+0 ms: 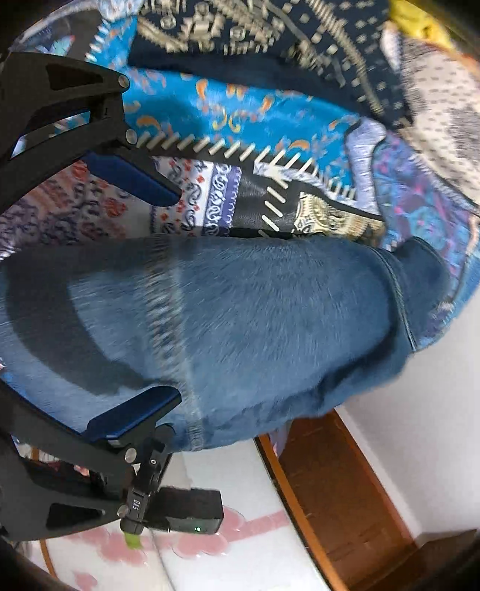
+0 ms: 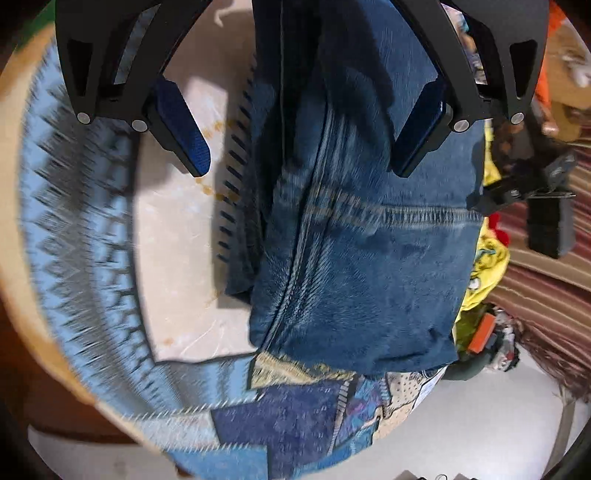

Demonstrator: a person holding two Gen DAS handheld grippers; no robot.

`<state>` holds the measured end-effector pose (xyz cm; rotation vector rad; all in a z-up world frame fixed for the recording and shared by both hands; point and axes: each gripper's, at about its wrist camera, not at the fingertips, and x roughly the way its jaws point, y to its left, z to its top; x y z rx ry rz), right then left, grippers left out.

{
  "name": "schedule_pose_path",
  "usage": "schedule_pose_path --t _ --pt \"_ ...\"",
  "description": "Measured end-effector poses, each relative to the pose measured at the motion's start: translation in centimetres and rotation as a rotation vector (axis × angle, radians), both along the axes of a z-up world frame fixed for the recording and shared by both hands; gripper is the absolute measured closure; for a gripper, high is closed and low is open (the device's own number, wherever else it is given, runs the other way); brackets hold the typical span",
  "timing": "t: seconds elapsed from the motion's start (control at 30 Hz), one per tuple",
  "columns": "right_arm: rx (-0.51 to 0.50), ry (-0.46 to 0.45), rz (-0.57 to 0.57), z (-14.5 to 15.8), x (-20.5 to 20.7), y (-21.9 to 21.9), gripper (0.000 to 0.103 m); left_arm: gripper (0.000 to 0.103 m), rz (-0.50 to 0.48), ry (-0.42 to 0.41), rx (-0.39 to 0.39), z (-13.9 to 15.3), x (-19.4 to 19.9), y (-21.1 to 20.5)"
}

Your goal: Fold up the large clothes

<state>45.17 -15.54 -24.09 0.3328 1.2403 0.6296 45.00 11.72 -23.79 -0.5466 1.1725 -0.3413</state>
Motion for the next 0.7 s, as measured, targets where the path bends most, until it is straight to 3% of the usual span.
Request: schedule_pose_path --t 0.17,0.33,0.37,0.53,0.7 --pt "0.111 0.08 0.042 -2.0 2.0 0.9 0.005 0.005 -0.015 0.062 -0.145 -2.3 1.6 0.0" --pt "0.203 0.099 0.05 -2.4 2.2 1.7 0.018 0.005 -0.025 0.076 -0.23 -3.4 2.4 -0.2" --pt "0.215 0.107 0.044 -2.5 2.2 1.5 0.02 0.008 -0.026 0.073 -0.239 -3.5 2.4 -0.3" --pt "0.267 0.151 -0.016 -2.2 2.1 0.3 0.051 0.032 -0.024 0.054 -0.209 -2.8 2.0 -0.6" --pt "0.214 0.08 -0.021 0.9 0.7 1.8 0.065 0.049 -0.021 0.001 -0.203 0.0 0.7 0.2"
